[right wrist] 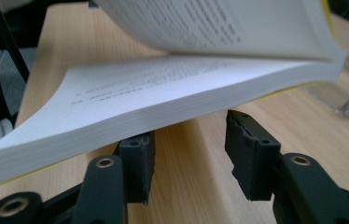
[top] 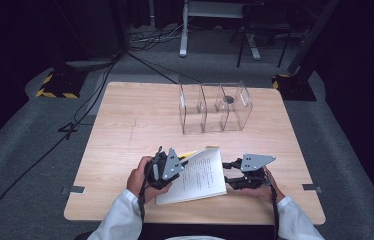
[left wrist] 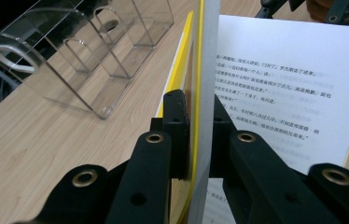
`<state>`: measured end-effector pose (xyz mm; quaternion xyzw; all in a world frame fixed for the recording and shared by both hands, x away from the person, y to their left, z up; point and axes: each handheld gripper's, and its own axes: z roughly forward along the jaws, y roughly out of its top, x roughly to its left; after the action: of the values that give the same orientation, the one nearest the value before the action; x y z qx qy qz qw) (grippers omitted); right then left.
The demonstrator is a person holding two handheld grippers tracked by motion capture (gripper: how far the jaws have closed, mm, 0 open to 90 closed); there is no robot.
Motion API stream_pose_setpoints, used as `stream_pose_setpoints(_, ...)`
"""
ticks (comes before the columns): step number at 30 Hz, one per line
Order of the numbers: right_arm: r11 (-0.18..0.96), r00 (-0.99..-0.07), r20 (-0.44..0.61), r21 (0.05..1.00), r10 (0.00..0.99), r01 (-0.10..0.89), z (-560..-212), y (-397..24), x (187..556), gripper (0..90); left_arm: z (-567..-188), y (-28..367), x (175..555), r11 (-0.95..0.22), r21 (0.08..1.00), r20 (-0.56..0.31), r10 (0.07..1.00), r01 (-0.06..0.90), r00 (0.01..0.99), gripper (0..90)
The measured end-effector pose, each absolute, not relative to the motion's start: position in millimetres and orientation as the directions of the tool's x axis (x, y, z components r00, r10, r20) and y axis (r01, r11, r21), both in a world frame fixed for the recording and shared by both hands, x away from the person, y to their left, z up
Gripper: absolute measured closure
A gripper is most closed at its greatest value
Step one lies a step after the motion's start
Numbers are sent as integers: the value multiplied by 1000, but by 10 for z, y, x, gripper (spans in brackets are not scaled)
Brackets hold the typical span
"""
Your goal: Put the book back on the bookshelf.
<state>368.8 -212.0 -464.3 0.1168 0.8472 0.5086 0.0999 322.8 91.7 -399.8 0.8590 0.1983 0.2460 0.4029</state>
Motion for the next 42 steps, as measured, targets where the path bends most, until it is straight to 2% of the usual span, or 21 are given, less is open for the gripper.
stream_pose_setpoints(8, 390, -932, -97, 919, 349, 51, -4364, -2341, 3592, 543, -3962, 768, 3283, -530, 839, 205, 514, 120, 833, 838)
stream_pose_setpoints(14, 316, -917, -79, 947, 391, 54, -4232, -2403, 3569, 543, -3965, 707, 3324, -491, 863, 153, 479, 120, 864, 834)
stream_pose_setpoints(22, 299, -913, -127, 954, 389, -5, -4097, -2197, 3475, 533, -4041, 886, 3219, -452, 881, 94, 457, 139, 885, 797)
stream_pose_setpoints(27, 300, -914, -161, 953, 372, -46, -4012, -1965, 3425, 523, -4080, 1050, 3095, -498, 854, 109, 452, 149, 885, 796)
stream_pose_setpoints(31, 299, -915, -169, 953, 367, -56, -3967, -1778, 3419, 517, -4115, 1186, 3047, -492, 853, 84, 456, 173, 886, 775)
stream_pose_setpoints(35, 309, -914, -188, 948, 359, -74, -3913, -1610, 3397, 494, -4166, 1316, 3030, -479, 859, 53, 438, 183, 898, 715)
stream_pose_setpoints(42, 324, -913, -199, 943, 357, -79, -3902, -1405, 3397, 478, -4240, 1468, 2964, -460, 863, -9, 403, 211, 915, 504)
